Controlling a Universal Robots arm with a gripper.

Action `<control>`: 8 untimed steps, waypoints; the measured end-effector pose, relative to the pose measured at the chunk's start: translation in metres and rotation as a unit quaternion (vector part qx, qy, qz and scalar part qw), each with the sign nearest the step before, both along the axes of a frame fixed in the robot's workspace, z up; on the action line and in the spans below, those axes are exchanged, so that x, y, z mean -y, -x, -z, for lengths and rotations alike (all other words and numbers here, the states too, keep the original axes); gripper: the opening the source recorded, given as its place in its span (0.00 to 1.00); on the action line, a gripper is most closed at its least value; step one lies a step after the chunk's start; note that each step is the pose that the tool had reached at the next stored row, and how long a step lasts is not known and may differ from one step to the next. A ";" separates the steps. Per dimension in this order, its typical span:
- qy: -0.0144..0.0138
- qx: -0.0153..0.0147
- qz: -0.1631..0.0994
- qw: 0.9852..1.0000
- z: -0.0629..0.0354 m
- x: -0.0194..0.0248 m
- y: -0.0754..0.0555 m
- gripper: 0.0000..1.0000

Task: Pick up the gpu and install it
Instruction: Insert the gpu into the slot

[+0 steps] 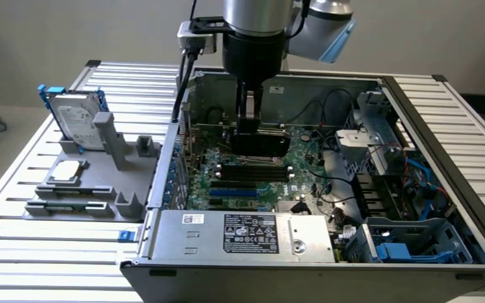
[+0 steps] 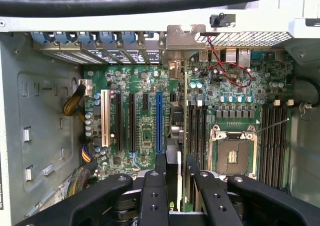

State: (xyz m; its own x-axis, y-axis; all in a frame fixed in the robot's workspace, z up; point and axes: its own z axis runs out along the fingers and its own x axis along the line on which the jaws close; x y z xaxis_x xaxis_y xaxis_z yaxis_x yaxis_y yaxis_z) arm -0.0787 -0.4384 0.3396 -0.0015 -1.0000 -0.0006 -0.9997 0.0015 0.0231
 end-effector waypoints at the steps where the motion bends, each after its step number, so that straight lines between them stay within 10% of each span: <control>1: 0.000 0.000 0.000 1.000 0.0000 0.0000 0.000 0.26; 8: 0.000 0.000 0.000 1.000 0.0000 0.0000 0.000 0.26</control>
